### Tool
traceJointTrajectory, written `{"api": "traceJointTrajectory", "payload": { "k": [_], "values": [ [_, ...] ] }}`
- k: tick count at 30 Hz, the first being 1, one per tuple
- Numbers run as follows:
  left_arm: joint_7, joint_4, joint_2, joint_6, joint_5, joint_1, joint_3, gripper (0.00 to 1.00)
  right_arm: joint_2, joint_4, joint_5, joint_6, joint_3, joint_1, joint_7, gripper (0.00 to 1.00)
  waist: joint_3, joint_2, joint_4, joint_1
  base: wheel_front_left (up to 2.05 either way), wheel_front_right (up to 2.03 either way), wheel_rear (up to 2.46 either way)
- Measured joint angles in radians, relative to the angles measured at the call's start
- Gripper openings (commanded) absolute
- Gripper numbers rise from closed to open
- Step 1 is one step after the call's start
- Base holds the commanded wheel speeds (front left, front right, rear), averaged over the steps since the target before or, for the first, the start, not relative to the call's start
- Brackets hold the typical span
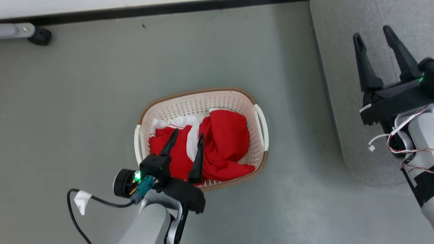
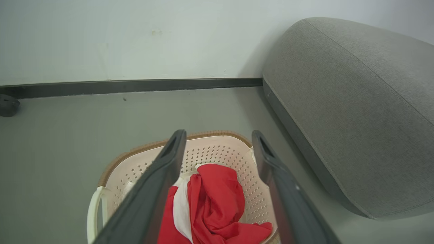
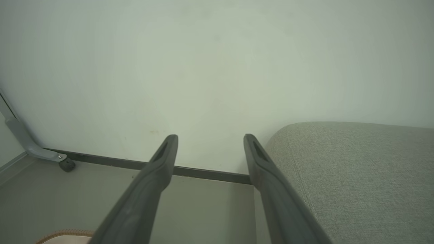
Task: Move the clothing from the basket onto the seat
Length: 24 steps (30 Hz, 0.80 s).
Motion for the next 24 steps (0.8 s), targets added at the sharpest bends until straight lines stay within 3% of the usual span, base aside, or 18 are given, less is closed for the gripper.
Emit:
{"api": "traceJointTrajectory", "payload": {
  "k": [24],
  "values": [
    [0.000, 0.164, -0.001, 0.043, -0.133, -0.314, -0.091, 1.00, 0.061, -0.207, -0.070, 0.019, -0.020, -0.127, -0.007, 1.00, 0.346, 0.0001, -0.060, -0.0001, 0.00, 0.00, 0.00]
  ]
}}
